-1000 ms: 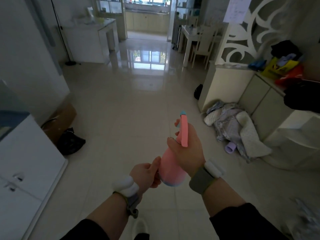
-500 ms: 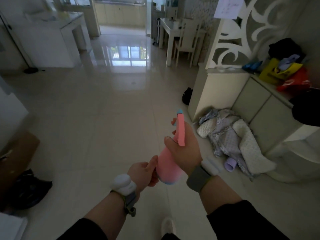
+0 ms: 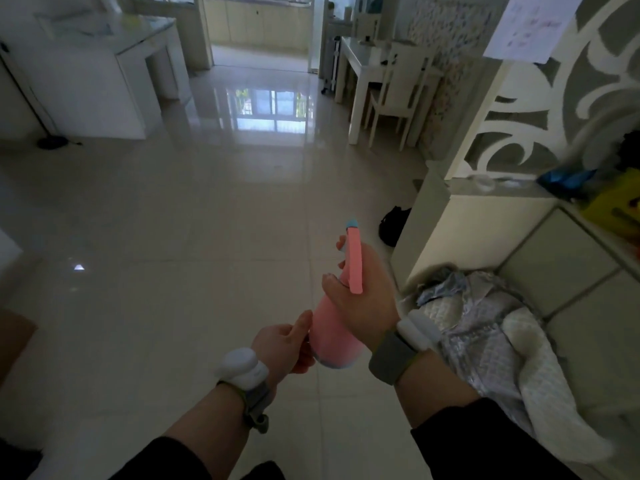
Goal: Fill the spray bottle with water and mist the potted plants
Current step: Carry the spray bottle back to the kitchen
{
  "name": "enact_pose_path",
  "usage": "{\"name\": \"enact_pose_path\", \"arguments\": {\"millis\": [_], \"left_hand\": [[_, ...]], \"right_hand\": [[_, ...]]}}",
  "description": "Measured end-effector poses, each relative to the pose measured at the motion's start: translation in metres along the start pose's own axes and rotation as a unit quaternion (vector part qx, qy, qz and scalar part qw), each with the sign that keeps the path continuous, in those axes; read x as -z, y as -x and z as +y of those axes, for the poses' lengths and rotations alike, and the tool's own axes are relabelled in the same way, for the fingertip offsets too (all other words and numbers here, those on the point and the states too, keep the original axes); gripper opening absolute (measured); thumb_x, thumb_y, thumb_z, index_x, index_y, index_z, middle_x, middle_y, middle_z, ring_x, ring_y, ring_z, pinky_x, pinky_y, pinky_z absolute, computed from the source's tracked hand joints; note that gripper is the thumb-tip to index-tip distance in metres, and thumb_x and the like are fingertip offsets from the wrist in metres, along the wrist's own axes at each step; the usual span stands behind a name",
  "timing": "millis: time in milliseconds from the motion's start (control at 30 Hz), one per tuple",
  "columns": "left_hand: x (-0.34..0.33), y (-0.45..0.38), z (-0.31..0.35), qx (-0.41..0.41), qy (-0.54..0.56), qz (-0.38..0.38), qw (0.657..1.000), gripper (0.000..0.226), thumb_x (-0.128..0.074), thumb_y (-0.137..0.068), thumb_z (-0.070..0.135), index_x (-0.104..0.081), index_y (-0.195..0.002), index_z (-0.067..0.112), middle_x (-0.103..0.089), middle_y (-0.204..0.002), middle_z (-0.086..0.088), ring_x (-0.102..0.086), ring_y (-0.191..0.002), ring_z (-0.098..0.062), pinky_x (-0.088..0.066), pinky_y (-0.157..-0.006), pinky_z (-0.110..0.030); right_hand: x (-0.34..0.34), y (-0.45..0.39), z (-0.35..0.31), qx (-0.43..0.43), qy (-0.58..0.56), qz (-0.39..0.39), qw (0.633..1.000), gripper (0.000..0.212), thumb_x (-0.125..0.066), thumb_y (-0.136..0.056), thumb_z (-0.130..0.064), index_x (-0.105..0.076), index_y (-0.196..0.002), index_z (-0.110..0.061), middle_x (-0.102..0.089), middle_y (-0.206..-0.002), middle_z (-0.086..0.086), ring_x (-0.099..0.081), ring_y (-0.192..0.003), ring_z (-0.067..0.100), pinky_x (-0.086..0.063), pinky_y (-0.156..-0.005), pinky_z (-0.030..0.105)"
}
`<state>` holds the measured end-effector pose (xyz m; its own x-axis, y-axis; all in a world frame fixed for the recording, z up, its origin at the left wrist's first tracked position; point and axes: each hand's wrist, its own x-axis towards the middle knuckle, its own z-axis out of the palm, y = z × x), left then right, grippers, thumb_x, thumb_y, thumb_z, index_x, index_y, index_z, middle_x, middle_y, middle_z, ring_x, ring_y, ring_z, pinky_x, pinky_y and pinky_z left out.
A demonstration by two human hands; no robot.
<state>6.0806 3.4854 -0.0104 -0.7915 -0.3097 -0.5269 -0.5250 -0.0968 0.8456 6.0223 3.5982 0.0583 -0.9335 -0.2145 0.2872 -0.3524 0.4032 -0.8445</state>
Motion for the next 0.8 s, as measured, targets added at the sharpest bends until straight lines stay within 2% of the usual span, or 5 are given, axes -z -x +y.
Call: {"name": "enact_pose_path", "arguments": {"millis": [100,367,500,633,800], "left_hand": [[0.000,-0.073,0.037,-0.003,0.010,0.003,1.000,0.048,-0.056,-0.093,0.041,-0.066,-0.081,-0.005,-0.065,-0.071,-0.021,-0.060,-0.054,-0.026,-0.055,-0.050,-0.027],[0.009,-0.264,0.158,-0.023,-0.031,-0.026,0.999,0.049,-0.057,-0.091,0.045,-0.069,-0.077,-0.001,-0.067,-0.058,-0.010,-0.063,-0.049,-0.020,-0.057,-0.051,-0.027],[-0.002,-0.356,0.221,-0.013,-0.035,-0.043,0.998,0.047,-0.055,-0.092,0.044,-0.068,-0.074,0.002,-0.067,-0.060,-0.010,-0.063,-0.050,-0.020,-0.056,-0.051,-0.026],[-0.015,-0.426,0.267,-0.015,-0.043,-0.042,0.998,0.049,-0.055,-0.093,0.043,-0.069,-0.083,-0.003,-0.068,-0.066,-0.014,-0.062,-0.052,-0.021,-0.056,-0.051,-0.027],[-0.039,-0.544,0.343,-0.017,-0.037,-0.022,0.999,0.052,-0.054,-0.093,0.043,-0.069,-0.089,-0.007,-0.068,-0.071,-0.016,-0.063,-0.054,-0.021,-0.056,-0.053,-0.027]], "right_hand": [[-0.019,-0.074,0.021,0.009,-0.003,0.000,1.000,0.024,-0.066,-0.077,-0.007,-0.050,-0.094,-0.015,-0.057,-0.107,0.009,-0.054,-0.092,0.024,-0.045,-0.080,0.027],[-0.066,-0.275,0.059,-0.017,-0.019,0.026,0.999,0.044,-0.065,-0.082,-0.008,-0.049,-0.122,-0.015,-0.054,-0.100,0.008,-0.053,-0.092,0.019,-0.042,-0.080,0.017],[-0.081,-0.384,0.086,-0.029,-0.006,0.039,0.999,0.047,-0.065,-0.081,-0.009,-0.049,-0.124,-0.014,-0.054,-0.097,0.010,-0.055,-0.092,0.023,-0.047,-0.086,0.029],[-0.091,-0.465,0.115,-0.020,-0.006,0.038,0.999,0.040,-0.066,-0.080,-0.010,-0.049,-0.116,-0.017,-0.055,-0.099,0.009,-0.054,-0.091,0.024,-0.046,-0.084,0.031],[-0.104,-0.604,0.163,0.003,-0.011,0.028,1.000,0.030,-0.066,-0.079,-0.009,-0.044,-0.096,-0.021,-0.055,-0.110,0.007,-0.053,-0.093,0.021,-0.043,-0.080,0.024]]}}
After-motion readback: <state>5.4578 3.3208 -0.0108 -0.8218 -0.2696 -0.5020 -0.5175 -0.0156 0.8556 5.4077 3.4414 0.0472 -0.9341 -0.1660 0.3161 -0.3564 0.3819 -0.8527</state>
